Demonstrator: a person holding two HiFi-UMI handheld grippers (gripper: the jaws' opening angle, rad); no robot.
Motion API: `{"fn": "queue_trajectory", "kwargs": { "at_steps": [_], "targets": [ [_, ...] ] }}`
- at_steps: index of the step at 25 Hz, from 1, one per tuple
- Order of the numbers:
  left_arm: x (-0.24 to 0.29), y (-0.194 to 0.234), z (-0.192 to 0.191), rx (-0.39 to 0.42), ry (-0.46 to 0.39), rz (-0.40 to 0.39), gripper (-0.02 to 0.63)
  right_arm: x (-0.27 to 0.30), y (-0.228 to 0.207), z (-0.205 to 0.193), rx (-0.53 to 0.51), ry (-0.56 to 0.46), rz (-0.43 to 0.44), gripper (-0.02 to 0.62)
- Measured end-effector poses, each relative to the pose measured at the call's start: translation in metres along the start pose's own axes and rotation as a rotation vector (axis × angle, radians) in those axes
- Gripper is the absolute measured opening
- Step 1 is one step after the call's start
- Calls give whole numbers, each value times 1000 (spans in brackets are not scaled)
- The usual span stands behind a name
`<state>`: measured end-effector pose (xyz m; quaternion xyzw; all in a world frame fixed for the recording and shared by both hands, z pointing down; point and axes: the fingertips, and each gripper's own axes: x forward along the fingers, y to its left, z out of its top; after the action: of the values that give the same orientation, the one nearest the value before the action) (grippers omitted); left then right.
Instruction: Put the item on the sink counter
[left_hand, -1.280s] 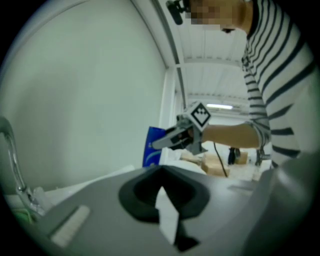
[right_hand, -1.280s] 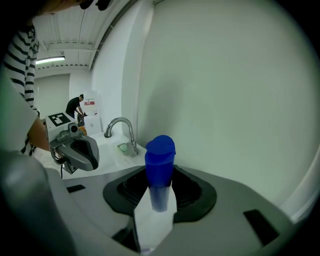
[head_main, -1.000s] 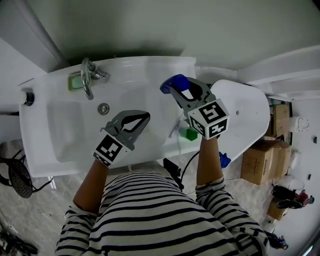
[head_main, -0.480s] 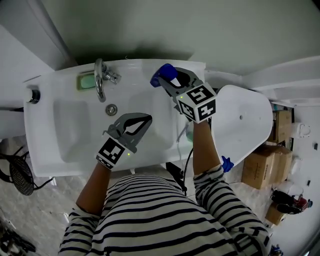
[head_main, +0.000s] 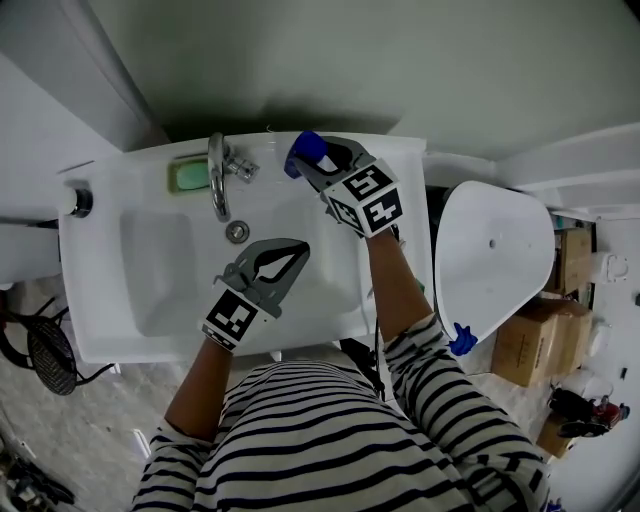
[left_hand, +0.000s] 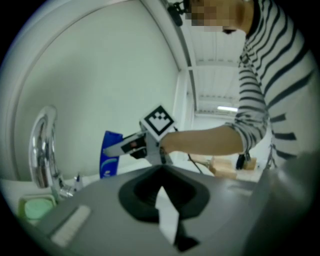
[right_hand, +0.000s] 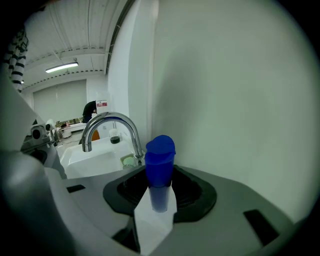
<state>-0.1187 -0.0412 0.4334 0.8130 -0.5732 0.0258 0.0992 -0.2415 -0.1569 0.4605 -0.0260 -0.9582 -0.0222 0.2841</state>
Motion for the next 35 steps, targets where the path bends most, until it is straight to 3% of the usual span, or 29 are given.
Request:
{"fn": "queue_trajectory", "kwargs": {
  "at_steps": [11,15,23,35],
  "targets": [
    [-11,11,-10,-31,12,20,5,52,5,-4,21,8,16,143],
    [-13,14,-12,-36,9,30,5,64,9,-11,-16,29,49,143],
    [-16,18,-13,-38,8,47,5,71,10,-11,-70,15,76,143],
    [-19,14,-10,-27,8,49,5,75,8,-11,-42,22,65,147]
  ]
}}
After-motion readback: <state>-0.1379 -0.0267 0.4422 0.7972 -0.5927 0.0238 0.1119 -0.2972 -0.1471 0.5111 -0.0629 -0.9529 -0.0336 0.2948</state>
